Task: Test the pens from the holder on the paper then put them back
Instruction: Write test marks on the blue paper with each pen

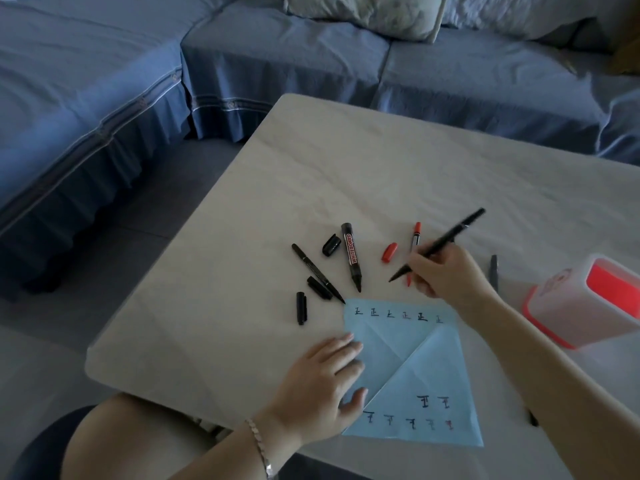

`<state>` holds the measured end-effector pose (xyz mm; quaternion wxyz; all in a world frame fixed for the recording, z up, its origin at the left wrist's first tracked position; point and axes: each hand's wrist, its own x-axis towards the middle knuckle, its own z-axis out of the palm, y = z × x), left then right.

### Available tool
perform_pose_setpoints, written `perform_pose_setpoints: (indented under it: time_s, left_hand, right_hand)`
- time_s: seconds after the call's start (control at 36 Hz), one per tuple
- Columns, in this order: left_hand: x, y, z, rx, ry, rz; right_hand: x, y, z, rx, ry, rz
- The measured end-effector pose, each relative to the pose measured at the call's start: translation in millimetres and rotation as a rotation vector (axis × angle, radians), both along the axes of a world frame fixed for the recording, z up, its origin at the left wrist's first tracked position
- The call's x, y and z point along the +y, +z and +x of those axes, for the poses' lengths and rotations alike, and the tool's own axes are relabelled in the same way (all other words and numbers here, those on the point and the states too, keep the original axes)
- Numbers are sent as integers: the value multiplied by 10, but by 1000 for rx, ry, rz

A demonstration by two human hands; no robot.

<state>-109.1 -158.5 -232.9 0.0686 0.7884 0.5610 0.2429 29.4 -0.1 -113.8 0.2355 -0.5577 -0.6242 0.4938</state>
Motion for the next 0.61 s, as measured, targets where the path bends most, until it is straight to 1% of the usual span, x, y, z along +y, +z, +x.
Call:
perform_pose_setpoints:
  time_s: [0.17, 0.25, 0.31, 0.36, 0.44, 0.53, 0.61]
  left_hand:
    - [43, 33, 37, 98, -66, -63]
    - [95, 47, 95, 134, -88, -86]
    - [143, 52, 132, 127, -95, -93]
    - [179, 48, 157, 82, -94, -87]
    - [191, 33, 181, 62, -69, -59]
    - [177, 35, 197, 91, -44, -39]
    - [189, 47, 208, 92, -36, -36]
  right_hand:
    - [-219, -134, 403, 198, -211, 2]
    - [-315, -216, 459, 252, -210, 3]
    - [-366, -266, 435, 274, -184, 17]
    - [-411, -316, 375, 293, -159, 34]
    - [-466, -401, 242, 253, -147, 83]
    - [-494, -494, 104, 267, -217, 117]
    - [-511, -608, -6, 281, -308, 92]
